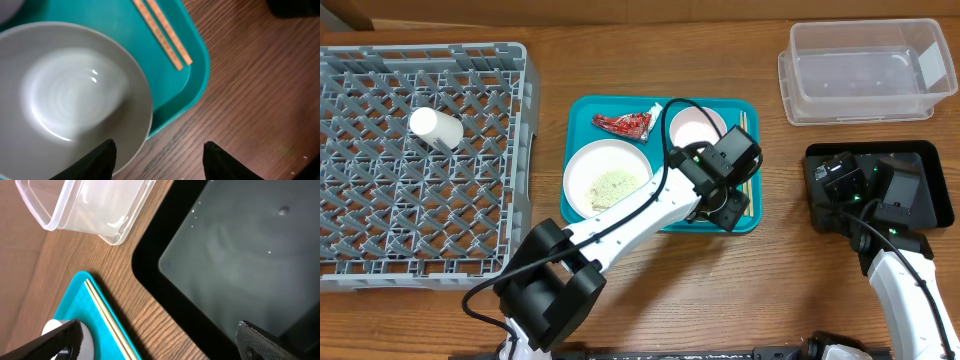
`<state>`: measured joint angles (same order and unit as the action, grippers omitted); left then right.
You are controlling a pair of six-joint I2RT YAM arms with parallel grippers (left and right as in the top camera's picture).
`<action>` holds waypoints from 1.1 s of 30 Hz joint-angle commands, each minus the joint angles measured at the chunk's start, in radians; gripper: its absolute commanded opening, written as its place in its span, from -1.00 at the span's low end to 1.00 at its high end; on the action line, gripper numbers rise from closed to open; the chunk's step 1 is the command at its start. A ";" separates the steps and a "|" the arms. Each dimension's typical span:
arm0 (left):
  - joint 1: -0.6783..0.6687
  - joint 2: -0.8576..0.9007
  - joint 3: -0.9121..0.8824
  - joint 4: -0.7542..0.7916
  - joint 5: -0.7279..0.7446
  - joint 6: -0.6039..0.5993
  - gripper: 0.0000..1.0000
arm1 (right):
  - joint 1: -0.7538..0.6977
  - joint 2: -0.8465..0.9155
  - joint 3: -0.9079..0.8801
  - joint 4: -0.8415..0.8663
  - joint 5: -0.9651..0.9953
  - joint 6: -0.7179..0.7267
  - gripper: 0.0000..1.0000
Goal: Sort waste into correct bins and load items into the dishwasher
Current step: 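Move the left gripper over the grey-green bowl on the teal tray, then grasp the grey-green bowl rim with the left gripper and lift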
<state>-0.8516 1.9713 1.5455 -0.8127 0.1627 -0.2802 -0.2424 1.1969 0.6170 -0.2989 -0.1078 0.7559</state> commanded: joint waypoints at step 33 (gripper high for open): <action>-0.050 0.067 -0.122 0.158 -0.126 0.198 -0.10 | -0.002 -0.010 0.025 0.006 -0.002 0.000 0.99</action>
<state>-0.8848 1.9892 1.4311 -0.6563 0.0727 -0.1043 -0.2424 1.1969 0.6170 -0.2989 -0.1081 0.7559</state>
